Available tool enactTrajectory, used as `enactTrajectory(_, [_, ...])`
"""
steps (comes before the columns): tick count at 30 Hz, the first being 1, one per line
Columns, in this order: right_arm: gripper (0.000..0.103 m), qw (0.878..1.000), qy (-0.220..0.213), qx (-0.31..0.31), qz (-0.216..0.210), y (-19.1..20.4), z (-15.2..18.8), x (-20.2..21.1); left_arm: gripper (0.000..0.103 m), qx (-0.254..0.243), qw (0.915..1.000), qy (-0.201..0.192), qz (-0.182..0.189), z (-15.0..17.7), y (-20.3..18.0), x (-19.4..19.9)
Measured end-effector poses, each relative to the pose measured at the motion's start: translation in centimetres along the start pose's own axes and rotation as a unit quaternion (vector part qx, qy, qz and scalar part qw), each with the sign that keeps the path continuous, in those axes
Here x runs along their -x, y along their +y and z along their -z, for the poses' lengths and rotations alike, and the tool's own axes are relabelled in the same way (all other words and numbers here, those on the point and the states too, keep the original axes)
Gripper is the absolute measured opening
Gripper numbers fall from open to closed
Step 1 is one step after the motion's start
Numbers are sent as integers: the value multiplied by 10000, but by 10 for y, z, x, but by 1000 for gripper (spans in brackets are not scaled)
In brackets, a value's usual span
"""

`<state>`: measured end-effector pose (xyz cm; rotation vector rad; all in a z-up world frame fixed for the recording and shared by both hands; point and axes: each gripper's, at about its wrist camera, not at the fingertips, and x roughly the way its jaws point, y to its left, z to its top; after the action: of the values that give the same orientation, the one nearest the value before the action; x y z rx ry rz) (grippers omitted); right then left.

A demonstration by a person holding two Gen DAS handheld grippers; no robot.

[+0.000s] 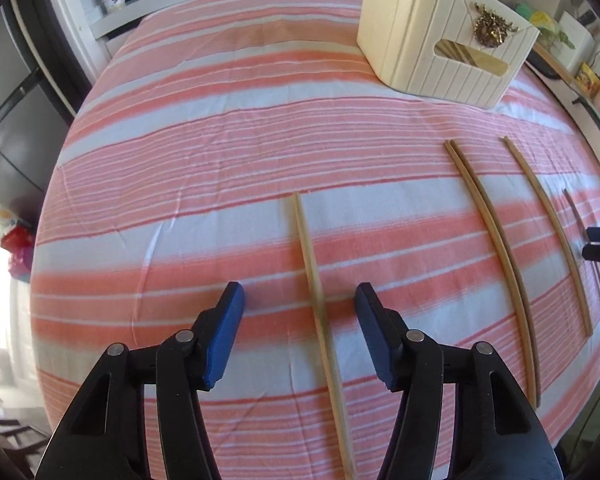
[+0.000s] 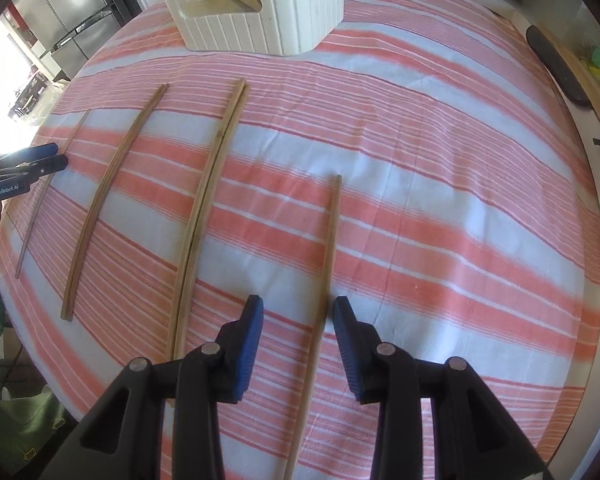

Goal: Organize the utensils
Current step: 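Close the left tool on a chopstick while the right tool grasps another chopstick, then carry both chopsticks over the cream holder and open both tools to drop them in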

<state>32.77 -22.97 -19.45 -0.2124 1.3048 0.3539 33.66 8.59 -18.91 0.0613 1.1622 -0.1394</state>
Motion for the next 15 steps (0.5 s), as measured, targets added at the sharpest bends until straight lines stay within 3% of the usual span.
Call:
enactTrajectory(3, [37, 9999, 41, -83, -41, -3, -20, -5, 44, -12, 10000, 58, -64, -10, 2, -4])
enactTrajectory(5, [35, 9999, 26, -133, -27, -5, -34, -9, 20, -52, 9999, 67, -83, -12, 1, -4])
enactTrajectory(7, [24, 9999, -15, -122, 113, -6, -46, -13, 7, -101, 9999, 32, -127, -14, -2, -5])
enactTrajectory(8, [8, 9997, -28, -102, 213, -6, -51, -14, 6, -118, 9998, -1, -175, -14, -3, -4])
enactTrajectory(11, [6, 9993, -113, -345, 102, -12, -57, -12, 4, -20, 9996, -227, -179, -10, -3, 6])
enactTrajectory(15, [6, 9958, -771, -478, -120, -16, -47, 23, 4, 131, 9963, -843, -79, -1, 0, 52])
